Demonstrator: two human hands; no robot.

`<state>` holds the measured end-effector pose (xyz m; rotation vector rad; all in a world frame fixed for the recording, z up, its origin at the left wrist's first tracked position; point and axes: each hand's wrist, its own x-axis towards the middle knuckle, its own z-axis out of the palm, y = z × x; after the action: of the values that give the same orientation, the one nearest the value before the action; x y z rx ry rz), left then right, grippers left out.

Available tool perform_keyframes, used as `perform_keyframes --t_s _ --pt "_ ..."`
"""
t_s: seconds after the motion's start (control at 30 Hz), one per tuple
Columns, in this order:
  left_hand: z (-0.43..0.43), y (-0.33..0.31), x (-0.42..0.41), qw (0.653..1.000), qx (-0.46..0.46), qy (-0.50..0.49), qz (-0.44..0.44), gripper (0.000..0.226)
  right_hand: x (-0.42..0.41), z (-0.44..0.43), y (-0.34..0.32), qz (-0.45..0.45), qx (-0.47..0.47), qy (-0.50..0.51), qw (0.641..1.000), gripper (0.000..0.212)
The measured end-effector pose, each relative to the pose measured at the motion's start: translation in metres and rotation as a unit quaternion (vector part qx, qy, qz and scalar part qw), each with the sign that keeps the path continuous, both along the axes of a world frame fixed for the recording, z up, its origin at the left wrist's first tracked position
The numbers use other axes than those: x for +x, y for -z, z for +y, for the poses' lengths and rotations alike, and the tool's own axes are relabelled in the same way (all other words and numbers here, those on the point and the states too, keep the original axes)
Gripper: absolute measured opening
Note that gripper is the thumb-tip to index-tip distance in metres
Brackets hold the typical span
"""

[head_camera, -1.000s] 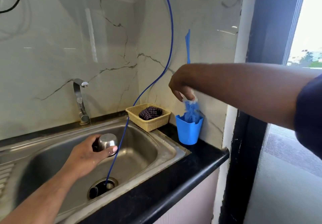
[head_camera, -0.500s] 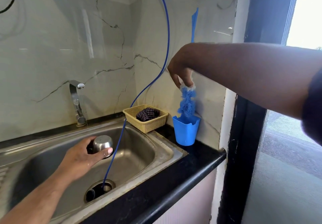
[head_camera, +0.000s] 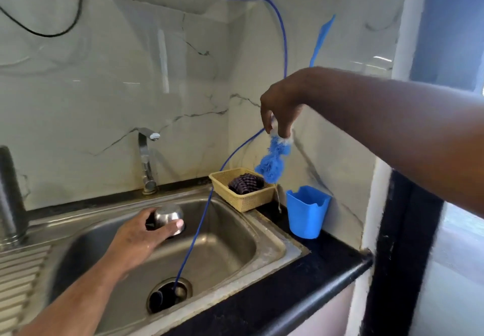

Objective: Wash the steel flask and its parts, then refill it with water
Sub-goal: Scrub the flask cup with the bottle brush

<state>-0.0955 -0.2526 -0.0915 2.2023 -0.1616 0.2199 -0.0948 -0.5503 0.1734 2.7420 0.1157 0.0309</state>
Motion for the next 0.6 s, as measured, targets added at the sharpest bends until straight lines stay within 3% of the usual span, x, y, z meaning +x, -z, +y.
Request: perform_keyframes --t_s 0.1,0.23,0.33,0.47,0.53,0.6 --pt "0.013 -0.001 0.006 0.998 -0.064 -0.004 0.003 0.067 -0.006 0.038 0.006 -0.049 -0.061 -0.085 0.993 0.044" --pt "0.030 -0.004 0.011 0.964 -0.256 -0.017 0.070 0.095 0.008 0.081 0.054 -0.057 0.074 -0.170 0.981 0.047" --pt "0.042 0.000 0.020 0.907 -0.400 -0.031 0.126 0.075 0.029 0.104 0.111 -0.053 0.237 -0.206 0.948 0.048" --pt "0.048 0.002 0.029 0.848 -0.508 -0.048 0.141 0.048 0.058 0.125 0.172 -0.059 0.477 -0.199 0.854 0.040" --pt "0.049 -0.001 0.031 0.821 -0.552 -0.041 0.142 0.042 0.068 0.135 0.194 -0.048 0.541 -0.224 0.809 0.043" --pt "0.049 -0.001 0.036 0.793 -0.592 -0.039 0.137 0.043 0.075 0.145 0.213 -0.043 0.555 -0.244 0.794 0.044"
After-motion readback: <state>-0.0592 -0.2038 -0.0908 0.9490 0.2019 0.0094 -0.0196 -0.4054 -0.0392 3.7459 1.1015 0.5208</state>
